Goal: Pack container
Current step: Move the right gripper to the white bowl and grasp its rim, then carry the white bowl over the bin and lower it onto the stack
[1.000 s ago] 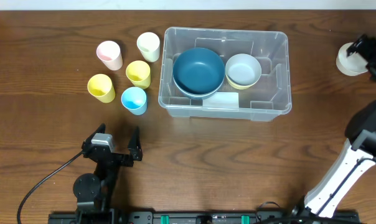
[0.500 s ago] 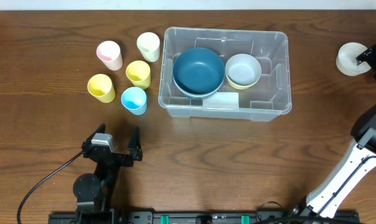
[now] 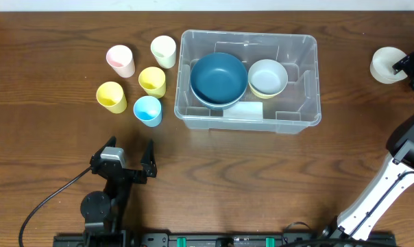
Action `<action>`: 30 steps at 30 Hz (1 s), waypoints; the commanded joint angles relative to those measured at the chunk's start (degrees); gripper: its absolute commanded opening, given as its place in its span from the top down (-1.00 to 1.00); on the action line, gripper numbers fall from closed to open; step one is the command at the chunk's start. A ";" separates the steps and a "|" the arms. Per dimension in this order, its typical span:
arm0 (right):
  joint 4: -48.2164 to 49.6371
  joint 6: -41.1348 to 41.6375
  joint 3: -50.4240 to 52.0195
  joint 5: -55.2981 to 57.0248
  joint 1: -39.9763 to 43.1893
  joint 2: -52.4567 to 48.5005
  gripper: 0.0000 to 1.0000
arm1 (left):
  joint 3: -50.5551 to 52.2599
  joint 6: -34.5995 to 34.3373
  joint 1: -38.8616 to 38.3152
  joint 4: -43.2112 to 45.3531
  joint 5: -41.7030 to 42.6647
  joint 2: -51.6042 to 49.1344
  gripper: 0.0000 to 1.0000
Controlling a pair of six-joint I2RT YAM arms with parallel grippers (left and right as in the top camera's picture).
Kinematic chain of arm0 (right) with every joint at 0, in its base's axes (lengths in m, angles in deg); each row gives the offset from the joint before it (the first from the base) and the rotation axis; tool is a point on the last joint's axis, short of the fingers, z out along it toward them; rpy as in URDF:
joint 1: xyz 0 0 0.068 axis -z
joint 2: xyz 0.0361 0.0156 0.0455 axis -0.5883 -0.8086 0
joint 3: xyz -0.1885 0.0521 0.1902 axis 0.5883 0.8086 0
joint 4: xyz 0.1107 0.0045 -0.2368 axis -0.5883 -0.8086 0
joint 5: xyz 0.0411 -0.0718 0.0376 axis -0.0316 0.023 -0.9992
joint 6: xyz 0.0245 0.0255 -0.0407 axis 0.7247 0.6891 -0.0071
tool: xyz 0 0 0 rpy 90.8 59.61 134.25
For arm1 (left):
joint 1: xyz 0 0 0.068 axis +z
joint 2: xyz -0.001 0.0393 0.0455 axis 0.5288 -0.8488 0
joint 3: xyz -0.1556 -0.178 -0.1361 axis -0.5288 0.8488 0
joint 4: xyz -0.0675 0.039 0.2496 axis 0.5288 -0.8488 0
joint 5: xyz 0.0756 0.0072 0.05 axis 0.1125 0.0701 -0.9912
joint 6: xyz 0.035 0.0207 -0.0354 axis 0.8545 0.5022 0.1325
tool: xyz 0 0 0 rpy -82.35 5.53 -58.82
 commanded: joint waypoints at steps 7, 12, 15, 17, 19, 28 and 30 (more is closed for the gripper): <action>0.24 0.00 0.59 1.68 0.02 -3.78 -0.80 | 1.09 -0.31 0.26 -1.81 0.37 0.33 -0.96; 0.39 0.00 0.61 1.90 0.07 -4.33 -0.72 | 1.09 -0.31 0.26 -1.81 0.37 0.33 -0.96; 0.17 0.07 0.61 2.14 0.09 -4.63 -0.29 | 1.09 -0.31 0.26 -1.81 0.37 0.33 -0.96; 0.02 0.04 0.61 2.16 0.09 -4.63 -0.03 | 1.09 -0.31 0.26 -1.81 0.37 0.33 -0.96; -0.28 0.07 0.61 2.16 0.15 -4.63 0.26 | 1.09 -0.31 0.26 -1.81 0.37 0.33 -0.96; -3.93 0.37 -0.57 2.51 0.76 -2.67 0.97 | 1.09 -0.31 0.26 -1.81 0.37 0.33 -0.96; -5.29 1.05 -2.25 0.98 0.76 -0.94 0.97 | 1.09 -0.31 0.26 -1.81 0.37 0.33 -0.96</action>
